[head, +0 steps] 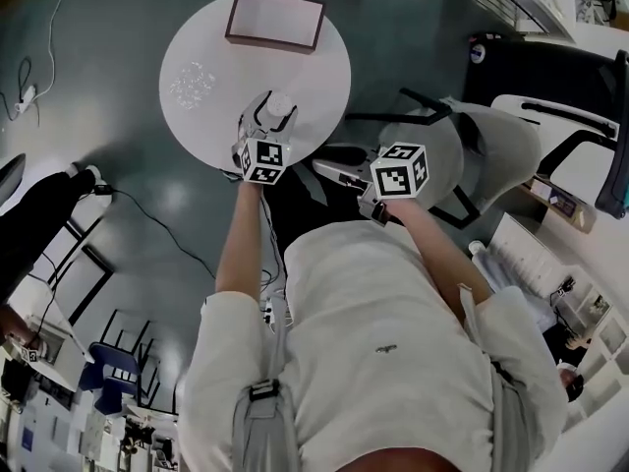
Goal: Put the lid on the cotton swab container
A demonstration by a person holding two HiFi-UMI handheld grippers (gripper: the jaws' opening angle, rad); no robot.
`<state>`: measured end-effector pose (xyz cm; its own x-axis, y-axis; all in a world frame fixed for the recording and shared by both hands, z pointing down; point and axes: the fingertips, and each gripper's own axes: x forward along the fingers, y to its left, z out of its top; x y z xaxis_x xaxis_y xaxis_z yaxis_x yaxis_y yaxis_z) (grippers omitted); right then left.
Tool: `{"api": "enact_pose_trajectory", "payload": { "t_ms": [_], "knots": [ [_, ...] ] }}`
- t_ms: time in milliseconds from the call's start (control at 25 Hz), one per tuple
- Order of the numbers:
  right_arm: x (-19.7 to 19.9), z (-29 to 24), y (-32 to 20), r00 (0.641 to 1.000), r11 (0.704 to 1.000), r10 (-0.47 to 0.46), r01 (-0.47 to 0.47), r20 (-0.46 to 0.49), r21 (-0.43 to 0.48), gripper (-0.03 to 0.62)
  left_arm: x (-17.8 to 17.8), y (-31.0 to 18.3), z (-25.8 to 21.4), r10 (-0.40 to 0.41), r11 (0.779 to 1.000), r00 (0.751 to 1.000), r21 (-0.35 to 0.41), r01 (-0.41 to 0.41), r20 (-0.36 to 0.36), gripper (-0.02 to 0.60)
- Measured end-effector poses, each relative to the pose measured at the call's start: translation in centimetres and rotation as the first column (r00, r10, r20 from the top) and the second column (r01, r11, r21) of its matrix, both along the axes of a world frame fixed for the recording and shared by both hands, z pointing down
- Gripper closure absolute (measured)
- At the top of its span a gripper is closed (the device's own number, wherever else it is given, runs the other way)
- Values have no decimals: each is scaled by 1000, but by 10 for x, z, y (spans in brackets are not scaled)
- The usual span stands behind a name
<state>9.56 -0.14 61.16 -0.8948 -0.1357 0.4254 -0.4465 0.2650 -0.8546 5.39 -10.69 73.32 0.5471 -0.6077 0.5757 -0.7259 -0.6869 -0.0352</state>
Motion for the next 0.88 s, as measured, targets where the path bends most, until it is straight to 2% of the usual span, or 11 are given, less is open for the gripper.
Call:
{"api": "enact_pose_trajectory", "payload": {
  "t_ms": [320,480,880],
  "knots": [
    [13,3,-6,999,999,-26,27,-35,37,511,6,-10,18,-26,1000,999,-10,26,29,316],
    [23,4,-10,999,999,-24,25,-39,35,514,12,-12,27,-39,999,999,-25,40,30,316],
    [21,-1,-20,998,997,-43,45,-37,59,516,5,-13,43,-24,999,995,-45,28,97,316]
  ]
}}
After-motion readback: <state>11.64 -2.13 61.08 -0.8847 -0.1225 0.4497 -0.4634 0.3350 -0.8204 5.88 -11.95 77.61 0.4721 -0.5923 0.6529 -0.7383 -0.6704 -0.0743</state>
